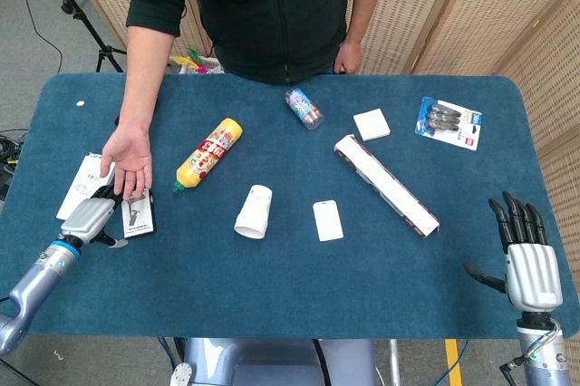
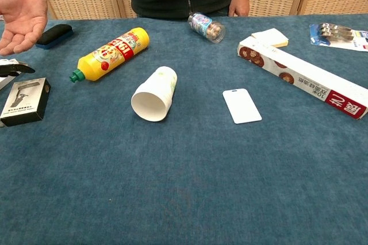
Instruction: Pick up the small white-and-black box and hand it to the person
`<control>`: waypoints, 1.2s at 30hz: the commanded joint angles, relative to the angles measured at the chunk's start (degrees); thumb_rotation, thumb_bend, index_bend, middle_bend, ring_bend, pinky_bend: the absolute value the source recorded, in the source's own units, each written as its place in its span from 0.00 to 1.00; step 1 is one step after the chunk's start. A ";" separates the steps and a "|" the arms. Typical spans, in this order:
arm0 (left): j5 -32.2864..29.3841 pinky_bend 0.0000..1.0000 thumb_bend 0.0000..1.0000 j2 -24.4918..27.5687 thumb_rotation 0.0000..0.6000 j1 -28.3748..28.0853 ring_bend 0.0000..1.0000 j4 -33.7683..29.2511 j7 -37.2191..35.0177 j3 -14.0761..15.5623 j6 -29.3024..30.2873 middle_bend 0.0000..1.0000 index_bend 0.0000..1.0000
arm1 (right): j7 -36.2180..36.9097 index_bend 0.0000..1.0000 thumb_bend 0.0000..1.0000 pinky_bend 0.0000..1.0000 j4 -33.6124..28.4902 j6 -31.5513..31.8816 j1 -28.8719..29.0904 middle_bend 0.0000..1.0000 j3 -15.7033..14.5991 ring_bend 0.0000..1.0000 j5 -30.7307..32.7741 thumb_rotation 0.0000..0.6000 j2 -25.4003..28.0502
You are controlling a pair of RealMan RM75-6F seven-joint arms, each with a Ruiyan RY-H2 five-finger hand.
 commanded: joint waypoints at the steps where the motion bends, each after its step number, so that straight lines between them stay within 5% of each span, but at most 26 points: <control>1: -0.75 0.00 0.00 0.40 1.00 -0.31 0.00 -0.84 0.32 -0.01 -0.48 0.00 0.00 | -0.02 0.00 0.00 0.00 -0.01 -0.03 0.01 0.00 -0.05 0.00 -0.04 1.00 0.01; 12: -4.25 0.00 0.00 -1.02 1.00 -1.53 0.00 -0.76 2.01 -0.76 -4.04 0.00 0.00 | -0.07 0.00 0.00 0.00 -0.12 -0.17 0.02 0.00 -0.19 0.00 -0.03 1.00 0.05; 16: -5.21 0.17 0.00 -2.42 1.00 -1.32 0.00 -0.02 2.44 -1.36 -3.25 0.00 0.00 | -0.01 0.00 0.00 0.00 -0.17 -0.37 0.07 0.00 -0.30 0.00 -0.06 1.00 0.09; 18: -5.30 0.27 0.00 -2.80 1.00 -1.27 0.04 0.29 2.62 -1.48 -2.84 0.05 0.04 | 0.03 0.00 0.00 0.00 -0.20 -0.45 0.08 0.00 -0.33 0.00 -0.05 1.00 0.12; 20: -5.32 0.35 0.00 -3.14 1.00 -1.23 0.15 0.54 2.94 -1.53 -2.46 0.20 0.18 | 0.08 0.00 0.00 0.00 -0.22 -0.50 0.09 0.00 -0.33 0.00 0.01 1.00 0.15; 25: -5.85 0.43 0.01 -4.52 1.00 -0.71 0.28 1.52 4.89 -2.20 -0.21 0.37 0.40 | 0.20 0.00 0.00 0.00 -0.26 -0.50 0.10 0.00 -0.28 0.00 0.07 1.00 0.21; 36: -8.01 0.43 0.02 0.03 1.00 2.19 0.28 1.77 5.90 -3.19 4.06 0.38 0.42 | 0.30 0.00 0.00 0.00 -0.49 -0.64 0.10 0.00 -0.52 0.00 -0.14 1.00 0.37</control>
